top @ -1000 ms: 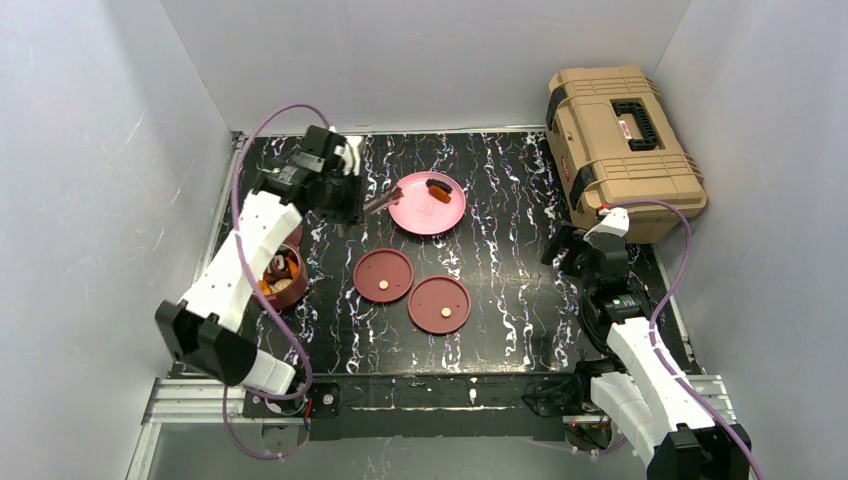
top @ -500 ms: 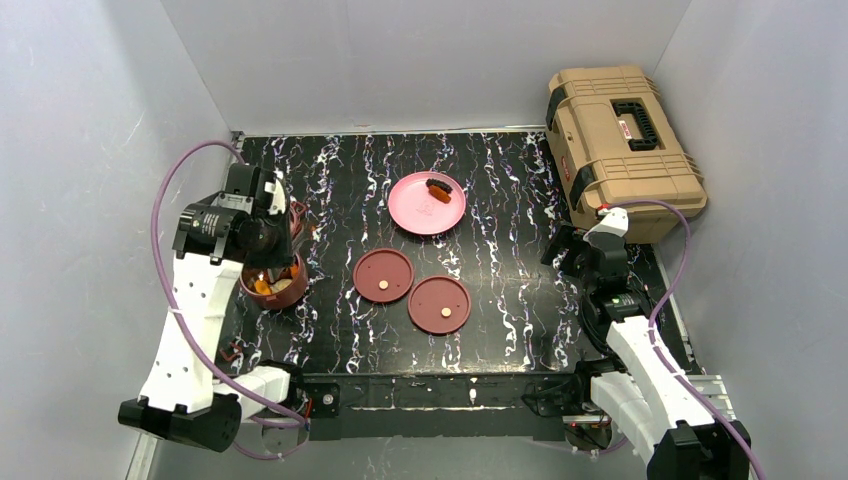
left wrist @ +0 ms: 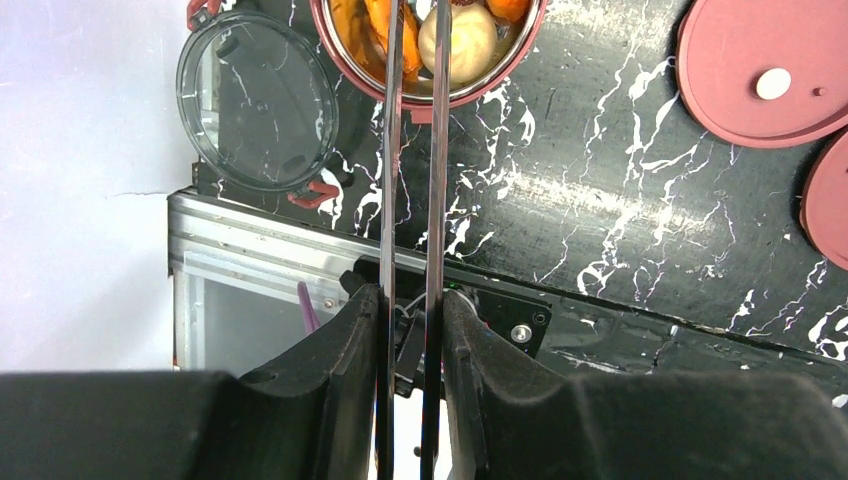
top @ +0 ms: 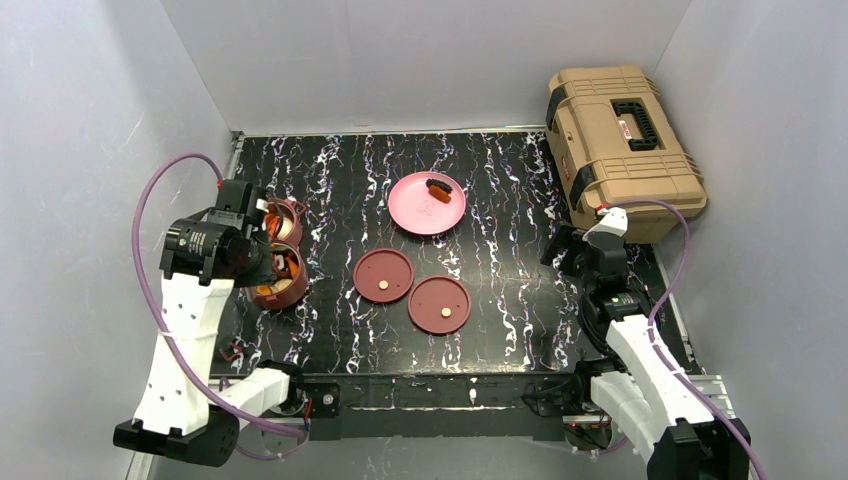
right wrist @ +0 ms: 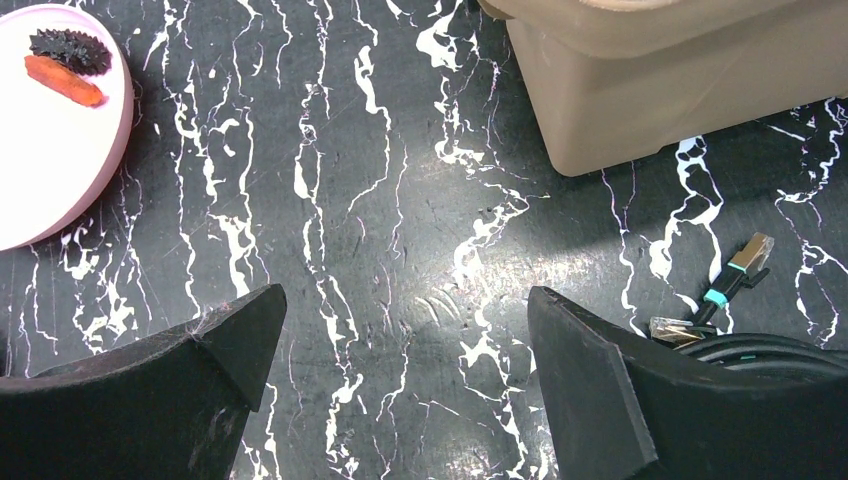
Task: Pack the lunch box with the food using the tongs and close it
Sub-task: Place the fake food in the packing box.
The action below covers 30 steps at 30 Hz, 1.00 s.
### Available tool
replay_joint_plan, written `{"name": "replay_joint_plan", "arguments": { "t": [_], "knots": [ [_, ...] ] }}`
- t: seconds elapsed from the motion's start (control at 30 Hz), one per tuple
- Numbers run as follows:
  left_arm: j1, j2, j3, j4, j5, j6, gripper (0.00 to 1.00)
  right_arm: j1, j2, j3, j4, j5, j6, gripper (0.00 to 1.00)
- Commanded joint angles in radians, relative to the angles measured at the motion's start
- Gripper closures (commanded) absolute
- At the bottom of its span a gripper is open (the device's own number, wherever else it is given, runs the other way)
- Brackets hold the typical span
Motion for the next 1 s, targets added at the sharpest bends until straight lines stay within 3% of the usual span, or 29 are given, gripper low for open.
{"name": "replay_joint_plan", "arguments": {
  "t": [0.0,0.2,0.6,0.97],
  "knots": [
    [0.004,-0.003,-0.022,-0.023,-0.008,-0.016,0.89,-0.001,-0.012,0.011,0.041,0.003,0.001,0.0],
    [0.004,0.016,-0.052,-0.008,0.091,-0.019,0.83,-0.001,-0.023,0.009,0.039,0.005,0.0,0.0],
    [0.004,0.013,-0.06,0.0,0.089,-0.015,0.69,-0.001,-0.033,0.012,0.029,0.008,0.0,0.0],
    [0.003,0.031,0.057,0.054,0.129,0.022,0.76,-0.001,-0.037,0.011,0.032,0.01,-0.001,0.0]
  ]
}}
